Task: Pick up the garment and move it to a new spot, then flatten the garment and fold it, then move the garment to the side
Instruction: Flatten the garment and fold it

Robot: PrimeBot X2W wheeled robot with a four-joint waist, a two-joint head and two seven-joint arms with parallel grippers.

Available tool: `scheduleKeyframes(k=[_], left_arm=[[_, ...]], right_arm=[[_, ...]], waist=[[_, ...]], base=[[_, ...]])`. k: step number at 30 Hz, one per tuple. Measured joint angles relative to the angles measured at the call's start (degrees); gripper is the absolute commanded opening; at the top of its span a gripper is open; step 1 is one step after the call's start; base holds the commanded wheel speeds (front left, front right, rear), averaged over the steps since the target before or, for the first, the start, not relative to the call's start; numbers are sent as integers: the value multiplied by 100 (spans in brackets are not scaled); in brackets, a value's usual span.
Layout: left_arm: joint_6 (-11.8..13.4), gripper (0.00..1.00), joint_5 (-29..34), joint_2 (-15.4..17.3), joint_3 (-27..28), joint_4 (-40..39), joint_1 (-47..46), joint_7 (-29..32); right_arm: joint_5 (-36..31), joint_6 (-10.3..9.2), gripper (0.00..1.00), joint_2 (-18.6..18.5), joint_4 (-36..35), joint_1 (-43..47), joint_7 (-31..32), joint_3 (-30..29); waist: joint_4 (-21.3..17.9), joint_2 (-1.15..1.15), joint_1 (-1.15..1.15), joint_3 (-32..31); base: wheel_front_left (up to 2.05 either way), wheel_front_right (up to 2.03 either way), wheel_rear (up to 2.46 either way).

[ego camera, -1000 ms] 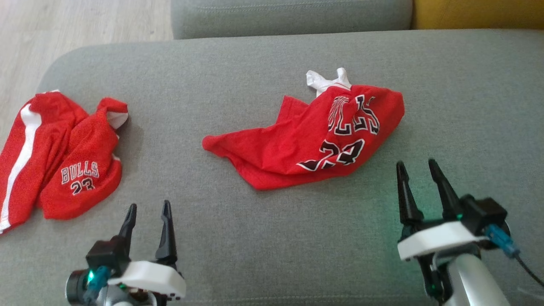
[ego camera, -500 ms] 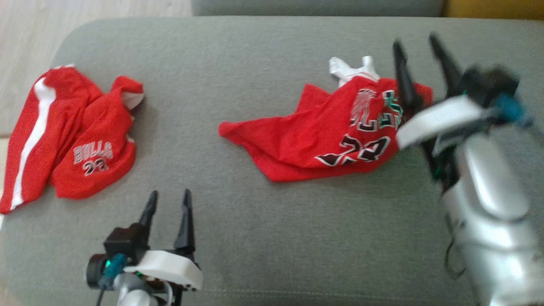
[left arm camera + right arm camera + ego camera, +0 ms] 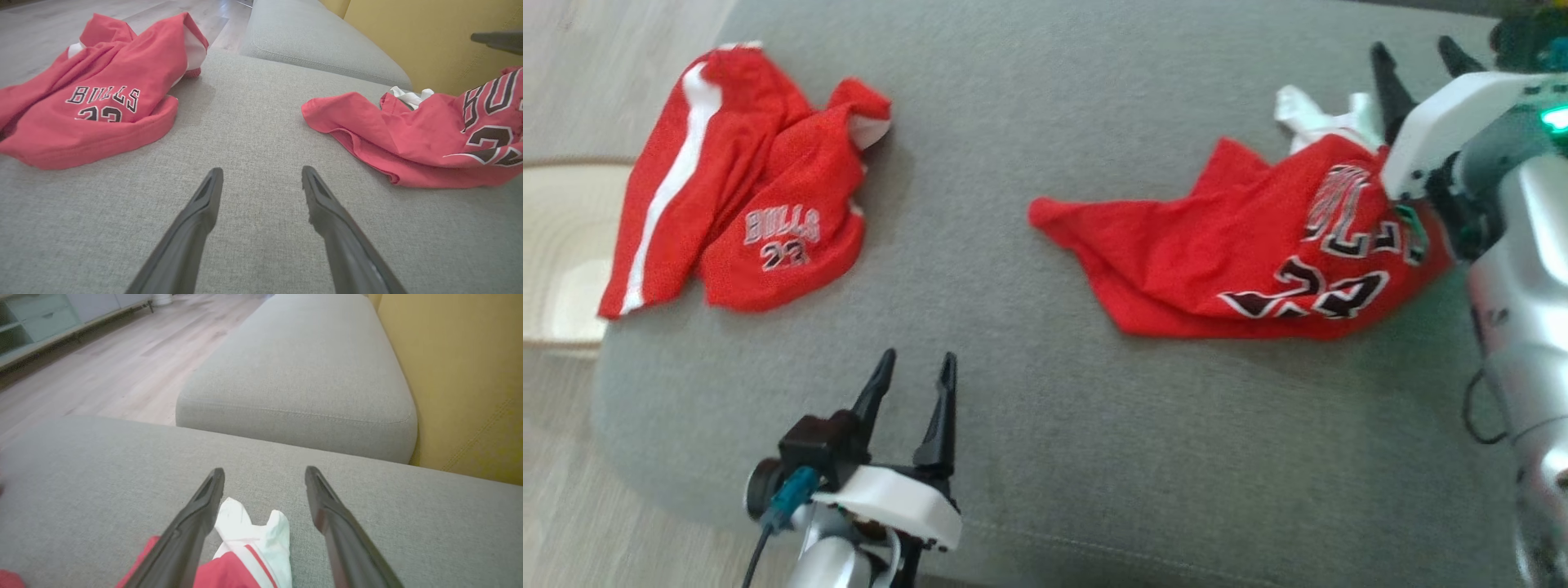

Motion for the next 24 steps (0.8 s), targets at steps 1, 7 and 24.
scheduleKeyframes(k=[1,7,24], left_arm=[[-1,100,-42,-2,-45,1,-35,0],[-3,100,-124,-1,-186,49,-120,0],[0,100,-143,-7,-359,65,-219,0]], right_arm=[[-36,0,100,-54,142,-77,62,-9],[-361,0,100,-234,993,-396,348,-354],[-833,1,0,-186,1617,-838,-554,-867]], waist=[[64,0,0,45],[390,0,0,329],[542,0,0,409]], base=[[0,0,0],[0,0,0],[0,0,0]])
